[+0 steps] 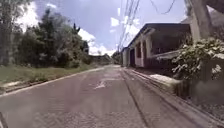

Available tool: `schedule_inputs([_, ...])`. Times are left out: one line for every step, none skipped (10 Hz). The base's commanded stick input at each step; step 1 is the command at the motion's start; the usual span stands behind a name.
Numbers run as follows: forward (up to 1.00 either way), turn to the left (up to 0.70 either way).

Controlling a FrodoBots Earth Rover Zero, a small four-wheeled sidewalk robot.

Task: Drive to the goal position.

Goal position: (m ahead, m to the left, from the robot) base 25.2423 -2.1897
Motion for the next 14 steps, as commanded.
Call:
schedule_inputs([0.7,0.01])
schedule_inputs([0.7,0.01])
schedule_inputs([0.7,0.01])
schedule_inputs([0.7,0.01])
schedule_inputs([0.7,0.01])
schedule_inputs([0.7,0.01])
schedule_inputs([0.7,0.01])
schedule_inputs([0.7,0.01])
schedule_inputs([0.7,0.01])
schedule_inputs([0.7,0.01])
schedule_inputs([0.7,0.01])
schedule_inputs([0.7,0.01])
schedule_inputs([0.7,0.01])
schedule_inputs([0.7,0.01])
